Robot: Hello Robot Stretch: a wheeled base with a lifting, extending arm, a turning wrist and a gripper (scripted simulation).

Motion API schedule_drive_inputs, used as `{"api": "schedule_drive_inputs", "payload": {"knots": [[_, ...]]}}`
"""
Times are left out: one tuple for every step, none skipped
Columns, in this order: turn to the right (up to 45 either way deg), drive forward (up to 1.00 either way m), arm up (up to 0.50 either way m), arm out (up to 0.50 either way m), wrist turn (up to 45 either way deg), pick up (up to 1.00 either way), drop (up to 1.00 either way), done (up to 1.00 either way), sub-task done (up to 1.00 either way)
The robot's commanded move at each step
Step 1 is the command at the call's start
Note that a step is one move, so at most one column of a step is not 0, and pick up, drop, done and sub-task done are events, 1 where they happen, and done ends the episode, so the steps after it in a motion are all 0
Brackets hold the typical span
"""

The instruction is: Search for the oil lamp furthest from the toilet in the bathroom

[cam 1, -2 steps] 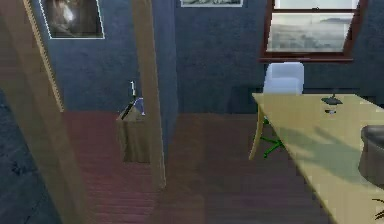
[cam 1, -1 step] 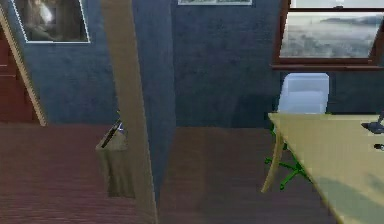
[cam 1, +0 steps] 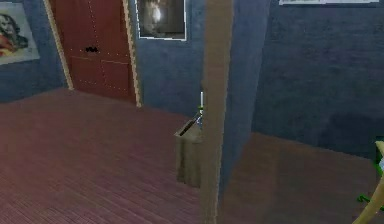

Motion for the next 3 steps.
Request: {"api": "schedule_drive_inputs", "payload": {"knots": [[0.0, 0.45, 0.0, 0.0, 0.0, 0.0, 0.0, 0.0, 0.0], [-45.0, 0.0, 0.0, 0.0, 0.0, 0.0, 0.0, 0.0, 0.0], [-18.0, 0.0, 0.0, 0.0, 0.0, 0.0, 0.0, 0.0, 0.0]]}}
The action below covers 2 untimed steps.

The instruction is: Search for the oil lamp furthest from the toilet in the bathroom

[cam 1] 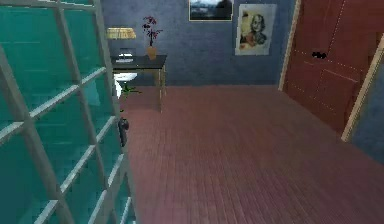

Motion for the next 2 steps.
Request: {"api": "schedule_drive_inputs", "payload": {"knots": [[0.0, 1.0, 0.0, 0.0, 0.0, 0.0, 0.0, 0.0, 0.0], [-6.0, 0.0, 0.0, 0.0, 0.0, 0.0, 0.0, 0.0, 0.0]]}}
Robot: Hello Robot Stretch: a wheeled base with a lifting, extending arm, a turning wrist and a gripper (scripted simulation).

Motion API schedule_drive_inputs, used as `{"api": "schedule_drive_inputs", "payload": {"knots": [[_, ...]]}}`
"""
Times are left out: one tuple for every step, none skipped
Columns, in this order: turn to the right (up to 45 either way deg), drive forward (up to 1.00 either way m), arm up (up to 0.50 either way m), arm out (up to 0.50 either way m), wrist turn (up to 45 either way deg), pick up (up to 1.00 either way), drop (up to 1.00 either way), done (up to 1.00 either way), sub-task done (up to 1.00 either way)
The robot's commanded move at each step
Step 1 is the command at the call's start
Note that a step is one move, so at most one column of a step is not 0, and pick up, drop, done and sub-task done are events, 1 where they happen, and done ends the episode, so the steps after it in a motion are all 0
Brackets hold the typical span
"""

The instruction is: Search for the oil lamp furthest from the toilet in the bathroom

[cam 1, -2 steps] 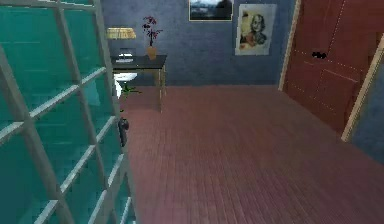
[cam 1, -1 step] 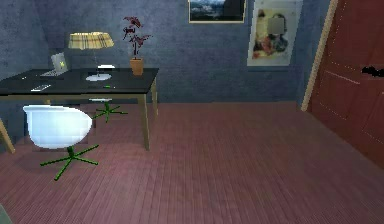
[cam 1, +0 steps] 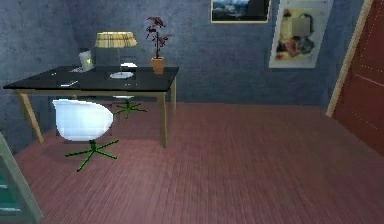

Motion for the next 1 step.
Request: {"api": "schedule_drive_inputs", "payload": {"knots": [[0.0, 0.2, 0.0, 0.0, 0.0, 0.0, 0.0, 0.0, 0.0]]}}
